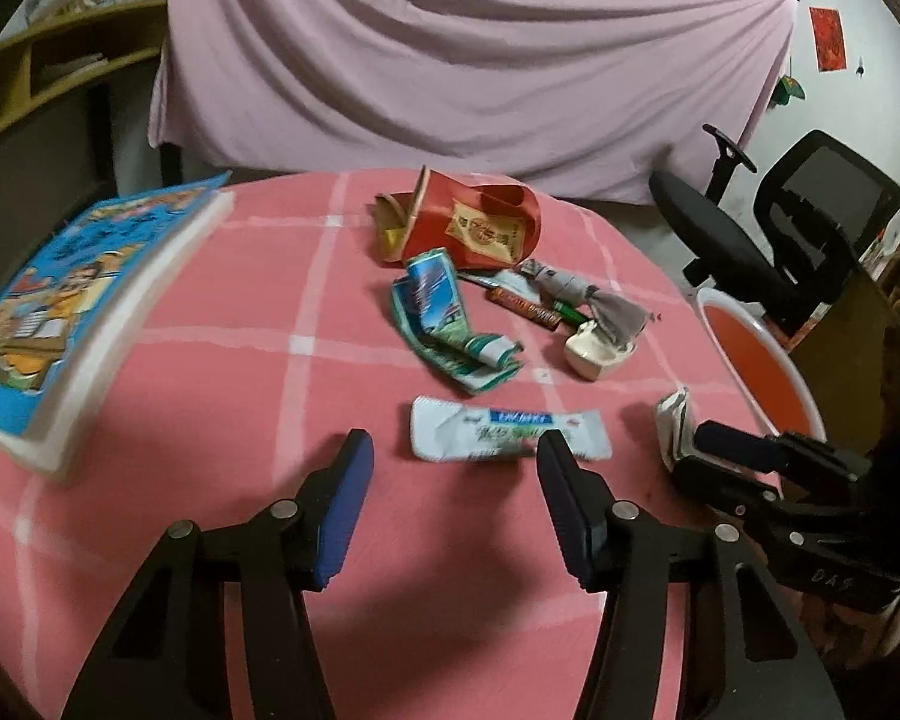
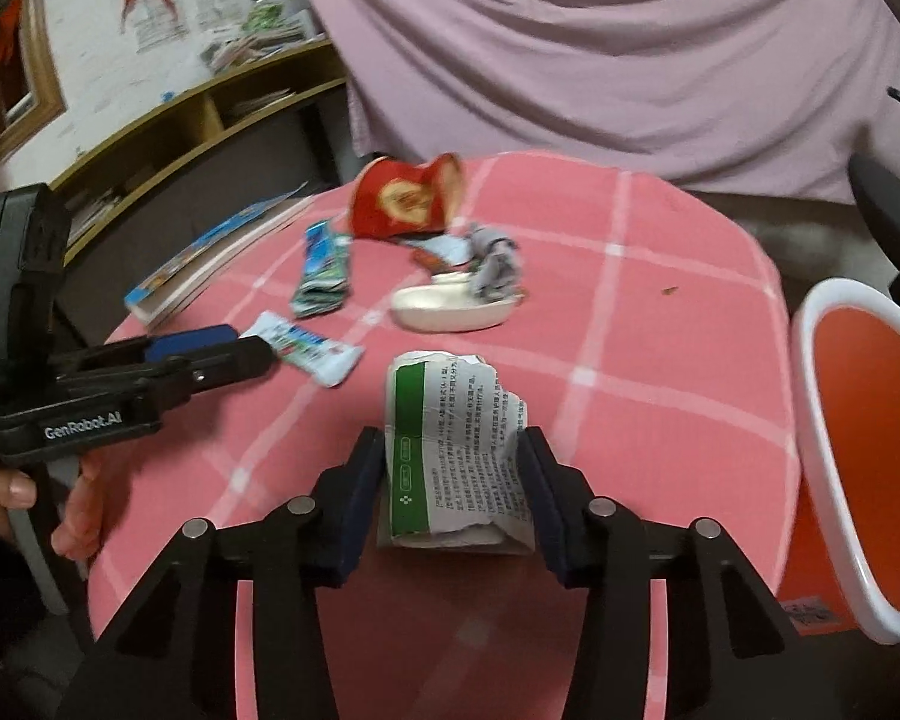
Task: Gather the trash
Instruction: 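Grasp the white tube with the left gripper while the right grasps the green paper packet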
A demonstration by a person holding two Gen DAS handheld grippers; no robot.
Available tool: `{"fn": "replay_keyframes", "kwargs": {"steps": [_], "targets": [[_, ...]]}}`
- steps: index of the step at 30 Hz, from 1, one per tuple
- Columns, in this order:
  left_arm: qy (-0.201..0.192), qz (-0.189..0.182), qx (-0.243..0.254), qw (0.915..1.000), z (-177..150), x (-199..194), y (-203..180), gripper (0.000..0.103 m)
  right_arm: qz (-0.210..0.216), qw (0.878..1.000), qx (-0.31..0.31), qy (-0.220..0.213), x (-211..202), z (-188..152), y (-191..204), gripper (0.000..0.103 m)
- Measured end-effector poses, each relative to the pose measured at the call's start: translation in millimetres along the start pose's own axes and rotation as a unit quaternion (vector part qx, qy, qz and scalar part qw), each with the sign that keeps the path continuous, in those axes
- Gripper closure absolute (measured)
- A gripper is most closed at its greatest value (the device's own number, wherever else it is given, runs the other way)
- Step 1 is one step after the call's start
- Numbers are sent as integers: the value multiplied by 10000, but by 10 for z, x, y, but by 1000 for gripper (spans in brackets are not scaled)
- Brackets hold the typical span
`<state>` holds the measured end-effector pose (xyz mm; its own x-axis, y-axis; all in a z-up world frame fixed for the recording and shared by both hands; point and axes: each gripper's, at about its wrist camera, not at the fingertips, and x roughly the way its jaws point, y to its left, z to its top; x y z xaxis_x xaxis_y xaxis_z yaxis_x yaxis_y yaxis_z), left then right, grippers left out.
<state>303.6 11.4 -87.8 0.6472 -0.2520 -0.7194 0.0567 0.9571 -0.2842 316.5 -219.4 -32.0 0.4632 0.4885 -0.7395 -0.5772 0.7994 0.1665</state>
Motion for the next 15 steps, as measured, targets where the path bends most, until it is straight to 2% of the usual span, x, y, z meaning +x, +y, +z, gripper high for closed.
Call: {"fn": "replay_keyframes", "kwargs": {"steps": [9,12,15], "targets": [[17,-109,57,9999,190,97,8,52,206,9994,284,-53,-16,17,-115,59],[123,-484,282,9984,177,100,-31,53,237,9989,387,-100,-52,15,-153,59],[268,-594,677,9956,138,95,-141,53,224,9989,404,-125,-67,16,-171,59]]}}
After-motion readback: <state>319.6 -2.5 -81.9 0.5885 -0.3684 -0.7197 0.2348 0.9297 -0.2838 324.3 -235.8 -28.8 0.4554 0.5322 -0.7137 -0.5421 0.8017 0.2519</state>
